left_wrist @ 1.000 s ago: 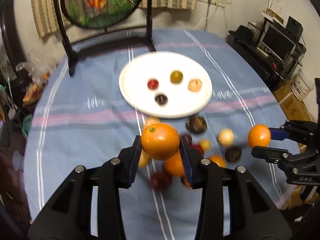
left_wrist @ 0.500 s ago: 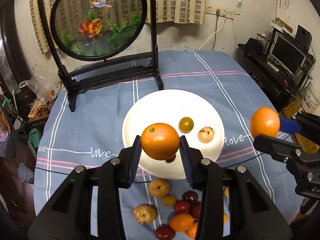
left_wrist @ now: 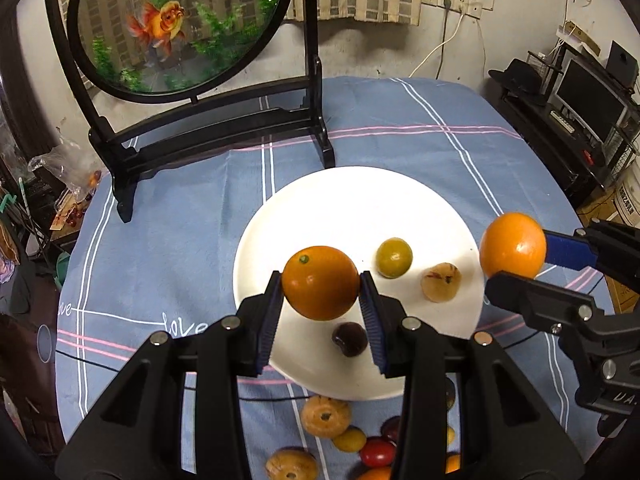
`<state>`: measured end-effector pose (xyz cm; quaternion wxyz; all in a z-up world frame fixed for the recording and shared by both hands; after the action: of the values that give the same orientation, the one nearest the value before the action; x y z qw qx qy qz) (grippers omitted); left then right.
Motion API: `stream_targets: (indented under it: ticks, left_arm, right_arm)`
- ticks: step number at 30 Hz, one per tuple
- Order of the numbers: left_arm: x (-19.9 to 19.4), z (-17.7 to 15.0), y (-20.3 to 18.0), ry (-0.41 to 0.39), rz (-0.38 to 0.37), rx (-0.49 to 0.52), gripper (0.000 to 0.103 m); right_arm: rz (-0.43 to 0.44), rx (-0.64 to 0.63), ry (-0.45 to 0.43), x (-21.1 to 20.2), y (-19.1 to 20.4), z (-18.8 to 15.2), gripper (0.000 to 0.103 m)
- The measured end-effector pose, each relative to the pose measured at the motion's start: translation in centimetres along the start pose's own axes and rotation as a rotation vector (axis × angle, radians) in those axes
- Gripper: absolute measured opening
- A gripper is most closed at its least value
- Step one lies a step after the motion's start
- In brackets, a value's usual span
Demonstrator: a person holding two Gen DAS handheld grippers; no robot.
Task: Organize fruits
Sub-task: 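Lower the orange and tangerine onto the plate and open both grippers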
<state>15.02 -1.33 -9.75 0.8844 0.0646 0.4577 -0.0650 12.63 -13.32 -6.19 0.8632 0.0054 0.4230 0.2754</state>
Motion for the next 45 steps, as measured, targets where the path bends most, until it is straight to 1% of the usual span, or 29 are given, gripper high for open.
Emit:
stream_targets:
  ticks: [10,13,18,25,45]
  left_arm:
    - [2.9,-0.3,1.7,0.048,0.019,-0.022,0.039]
    - [3.6,-0.5,1.7,0.062,0.019,-0.023,0.039]
    - [4.7,-0.4,1.3,0.077,0.018,-0.021,0.039]
    - [5.0,0.0,1.1,0.074,0.017,-0.017,0.039]
    - [5.2,0.0,0.8,0.077,0.018,-0.013,0.039]
  right_arm:
    - [-0.011,0.011,0.056,2.5,-1.4,-0.9,0.04]
    - [-0.005,0.02,0.077,3.3,-1.7,-1.4,0.04]
    - [-0.006,-0.003,0.106,4.8,-1.4,-1.5,0.04]
    - [-0.005,-0.005,0.111,5.7,-1.5,-1.1,0.04]
    - [-0.013,-0.004,0.119,6.1,-1.7,-1.0,0.04]
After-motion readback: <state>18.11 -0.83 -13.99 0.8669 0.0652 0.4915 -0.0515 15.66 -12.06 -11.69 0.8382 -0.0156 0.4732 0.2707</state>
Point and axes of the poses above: each gripper's, at about its wrist camera, not at the fingertips, and x roughly the way its jaws point, y to its left, z to its top, the point moved 4 cm from there along x, roughly the way its jaws point, and after that the axes turned 2 degrees about z, right-handed, at the moved point
